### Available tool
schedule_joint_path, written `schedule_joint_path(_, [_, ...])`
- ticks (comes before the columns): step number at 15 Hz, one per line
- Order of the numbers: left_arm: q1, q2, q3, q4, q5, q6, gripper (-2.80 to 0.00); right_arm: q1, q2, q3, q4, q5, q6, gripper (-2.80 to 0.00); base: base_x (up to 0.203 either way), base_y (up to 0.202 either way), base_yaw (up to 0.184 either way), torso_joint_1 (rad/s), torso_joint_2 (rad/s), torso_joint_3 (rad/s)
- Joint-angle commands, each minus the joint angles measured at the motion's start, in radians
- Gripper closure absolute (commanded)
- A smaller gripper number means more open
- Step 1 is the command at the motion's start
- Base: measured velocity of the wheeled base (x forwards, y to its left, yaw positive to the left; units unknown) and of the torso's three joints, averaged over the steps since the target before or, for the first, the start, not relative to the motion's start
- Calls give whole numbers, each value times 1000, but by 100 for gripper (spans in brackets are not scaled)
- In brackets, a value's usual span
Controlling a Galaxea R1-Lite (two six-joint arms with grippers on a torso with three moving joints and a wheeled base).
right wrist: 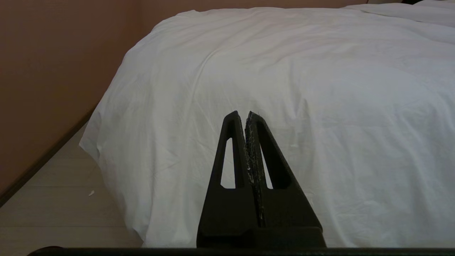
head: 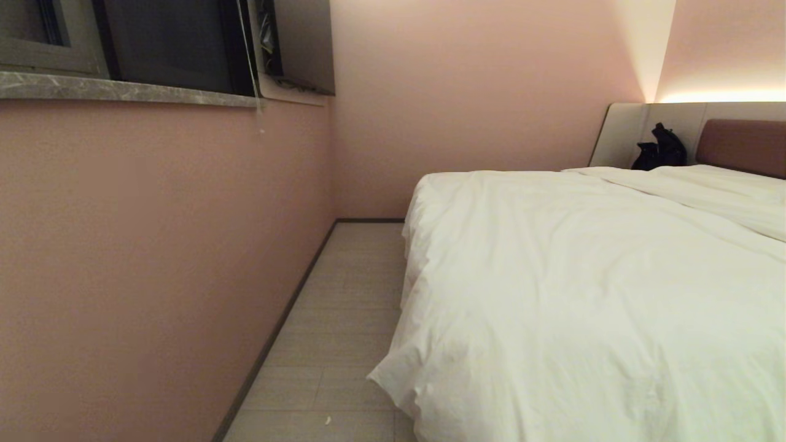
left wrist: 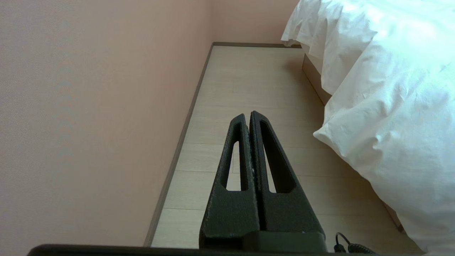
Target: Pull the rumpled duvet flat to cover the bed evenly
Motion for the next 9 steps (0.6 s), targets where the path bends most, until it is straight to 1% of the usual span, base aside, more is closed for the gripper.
schedule_joint_path(1, [0, 0, 0, 0, -1, -1, 0, 0, 0, 0, 0, -1, 0, 0, 0, 0, 0, 0, 0, 0])
schedule_joint_path(9, [0, 0, 0, 0, -1, -1, 0, 0, 0, 0, 0, -1, 0, 0, 0, 0, 0, 0, 0, 0])
